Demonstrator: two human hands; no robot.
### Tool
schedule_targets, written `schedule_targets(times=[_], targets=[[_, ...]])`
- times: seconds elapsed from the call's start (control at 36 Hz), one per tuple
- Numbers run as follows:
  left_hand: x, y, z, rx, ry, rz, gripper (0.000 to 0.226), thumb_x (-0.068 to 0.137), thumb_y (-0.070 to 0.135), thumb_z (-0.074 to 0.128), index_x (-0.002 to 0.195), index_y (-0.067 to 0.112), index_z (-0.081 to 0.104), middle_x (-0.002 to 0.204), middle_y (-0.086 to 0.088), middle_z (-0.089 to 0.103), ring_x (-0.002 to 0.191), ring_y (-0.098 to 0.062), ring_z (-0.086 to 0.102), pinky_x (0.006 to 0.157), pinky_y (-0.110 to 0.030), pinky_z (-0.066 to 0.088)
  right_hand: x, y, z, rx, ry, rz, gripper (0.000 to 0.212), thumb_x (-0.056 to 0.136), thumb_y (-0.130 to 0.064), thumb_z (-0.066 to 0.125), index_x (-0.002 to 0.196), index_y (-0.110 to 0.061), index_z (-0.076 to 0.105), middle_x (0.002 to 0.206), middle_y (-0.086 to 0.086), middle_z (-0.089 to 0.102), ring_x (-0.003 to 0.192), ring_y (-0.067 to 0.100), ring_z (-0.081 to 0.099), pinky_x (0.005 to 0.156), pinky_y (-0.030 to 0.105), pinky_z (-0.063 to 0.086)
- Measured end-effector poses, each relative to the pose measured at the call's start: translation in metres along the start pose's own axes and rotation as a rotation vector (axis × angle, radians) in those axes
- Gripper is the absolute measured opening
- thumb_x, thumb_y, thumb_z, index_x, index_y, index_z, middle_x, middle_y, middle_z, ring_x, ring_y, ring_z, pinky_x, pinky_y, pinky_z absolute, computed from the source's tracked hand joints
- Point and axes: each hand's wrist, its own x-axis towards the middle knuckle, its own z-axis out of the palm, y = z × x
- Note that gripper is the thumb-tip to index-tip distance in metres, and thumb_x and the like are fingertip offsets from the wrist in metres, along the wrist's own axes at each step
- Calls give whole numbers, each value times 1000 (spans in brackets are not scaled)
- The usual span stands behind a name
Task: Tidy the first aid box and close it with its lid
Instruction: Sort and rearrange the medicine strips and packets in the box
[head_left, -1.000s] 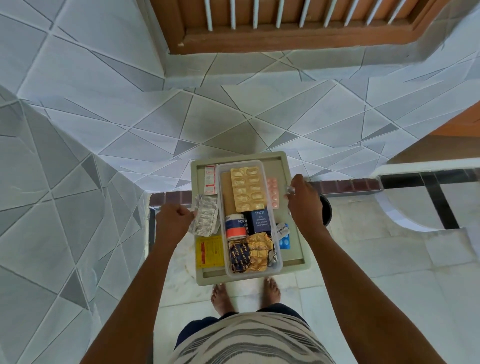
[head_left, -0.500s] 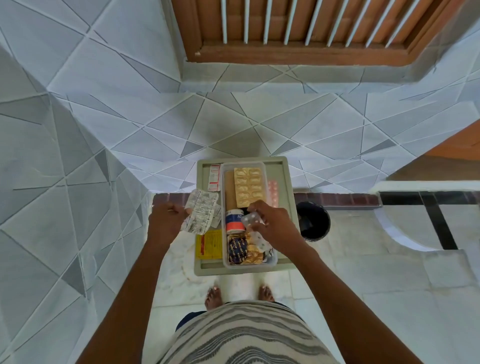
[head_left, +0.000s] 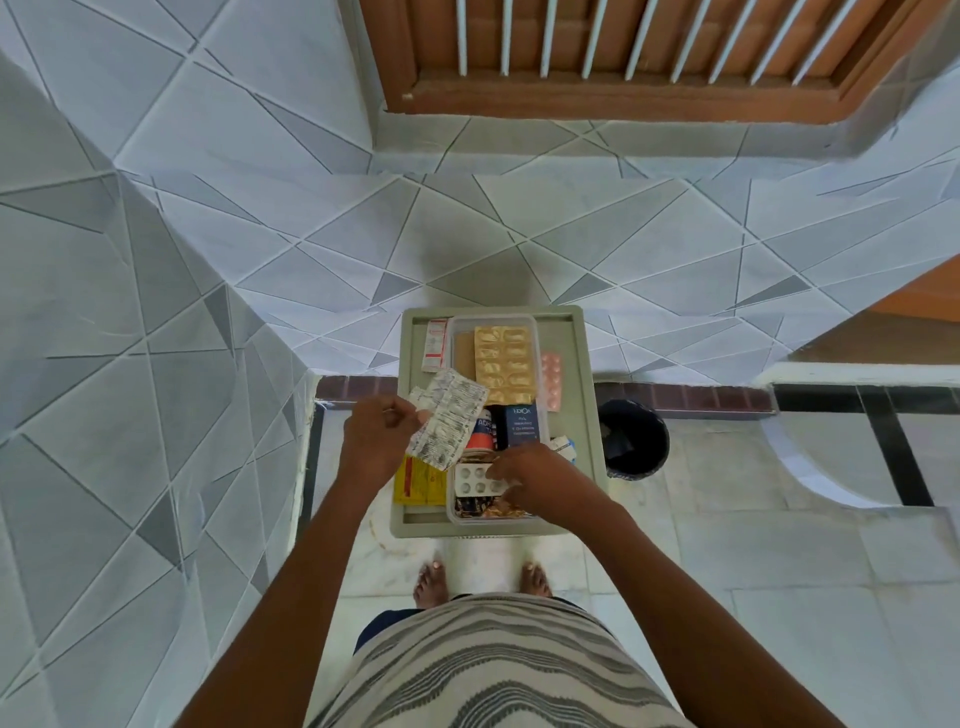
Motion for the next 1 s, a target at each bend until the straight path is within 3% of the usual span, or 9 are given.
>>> schedule_targets(times=[0.08,0.17,0.28,0.44,0.56,0.61,0.75,0.89,1.0], targets=[[-6,5,8,32,-31,27,15,85,22,78,76,16,67,74,7,71,67,-5,65,59,-15,43,-7,2,0,108,123,49,28,87,0,65,112,-9,75,113,9,72,101,25,67,89,41,55],[-9,7,18,58,-102,88,17,83,28,79,75,18,67,63,9,67,54,0,57,56,-17,43,-15,7,0,266,516,118,17,92,-3,62,99,-11,76,94,6,73,80,16,67,74,33,57],[-15,13,32,126,-180,173,16,82,23,79,74,15,68,57,14,65,56,6,59,55,-7,41,-20,12,0,419,762,148,10,100,-10,56,99,-14,65,84,0,70,71,8,66,65,27,54],[-14,7,50,285,-311,230,17,89,15,70,78,28,67,79,10,71,75,-7,66,71,-28,51,-28,17,7,644,718,202,21,102,-31,43,103,-24,63,72,14,65,63,31,61,55,43,49],[-13,7,54,387,-354,282,17,91,16,67,88,31,71,86,8,73,77,-7,66,71,-25,50,-29,23,13,534,633,215,9,92,-26,69,99,-20,71,73,-2,70,63,12,64,64,27,53],[-14,8,54,487,-388,333,12,91,18,66,94,26,74,91,6,73,80,-12,66,73,-26,52,-29,26,16,449,569,201,19,83,-19,79,101,-16,73,82,-2,69,66,11,62,69,27,54],[-18,5,57,654,-332,470,6,90,24,67,93,24,72,93,2,69,86,-18,65,76,-35,55,-28,27,22,160,406,154,26,82,-19,68,108,-17,64,98,-3,53,84,19,58,72,38,54],[-30,-11,63,741,-141,648,39,73,27,85,109,22,69,110,0,65,99,-22,61,84,-38,53,-28,28,23,51,438,122,29,84,-26,73,112,-19,67,123,-4,46,97,16,56,72,35,57],[-44,-18,62,692,-227,725,43,70,28,87,108,20,69,108,0,63,99,-20,60,86,-38,54,-31,32,19,85,340,62,52,75,-38,82,123,-23,68,120,-4,50,103,14,49,81,34,54]])
